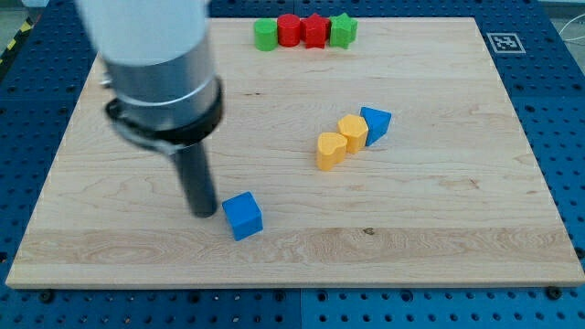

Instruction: Move the blue cube towards the yellow heart

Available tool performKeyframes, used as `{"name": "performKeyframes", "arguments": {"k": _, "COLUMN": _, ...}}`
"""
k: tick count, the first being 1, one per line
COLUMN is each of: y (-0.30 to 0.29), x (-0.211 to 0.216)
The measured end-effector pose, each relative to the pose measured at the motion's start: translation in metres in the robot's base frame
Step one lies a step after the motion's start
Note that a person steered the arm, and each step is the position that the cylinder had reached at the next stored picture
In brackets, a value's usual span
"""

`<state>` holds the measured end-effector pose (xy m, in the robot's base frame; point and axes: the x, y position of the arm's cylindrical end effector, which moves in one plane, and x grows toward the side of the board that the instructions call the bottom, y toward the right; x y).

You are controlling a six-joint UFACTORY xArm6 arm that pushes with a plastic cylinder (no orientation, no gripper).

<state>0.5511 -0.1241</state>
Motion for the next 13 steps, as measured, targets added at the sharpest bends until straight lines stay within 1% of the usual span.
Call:
{"name": "performKeyframes", "arguments": {"k": 1, "y": -0.065, "x": 0.017}}
{"name": "performKeyframes", "arguments": {"k": 2, "y": -0.115, "x": 0.022}}
{"name": "performKeyframes", "arguments": {"k": 3, "y": -0.116, "x": 0.04}}
{"name": "performKeyframes", "arguments": {"k": 4, "y": -0.076, "x": 0.06}}
{"name": "performKeyframes", "arguments": {"k": 6, "y": 0.016, "x": 0.061}}
{"name": "performKeyframes", "arguments": {"k": 7, "y": 0.037, "x": 0.061}}
{"name": "performKeyframes", "arguments": {"k": 8, "y": 0.038, "x": 0.056}}
{"name": "performKeyframes", "arguments": {"k": 10, "y": 0.037, "x": 0.016}}
{"name": "performKeyframes", "arguments": {"k": 11, "y": 0.038, "x": 0.003}}
{"name": "performKeyframes", "arguments": {"k": 12, "y": 0.038, "x": 0.005}}
{"name": "performKeyframes", "arguments": {"k": 13, "y": 0.036, "x": 0.037}}
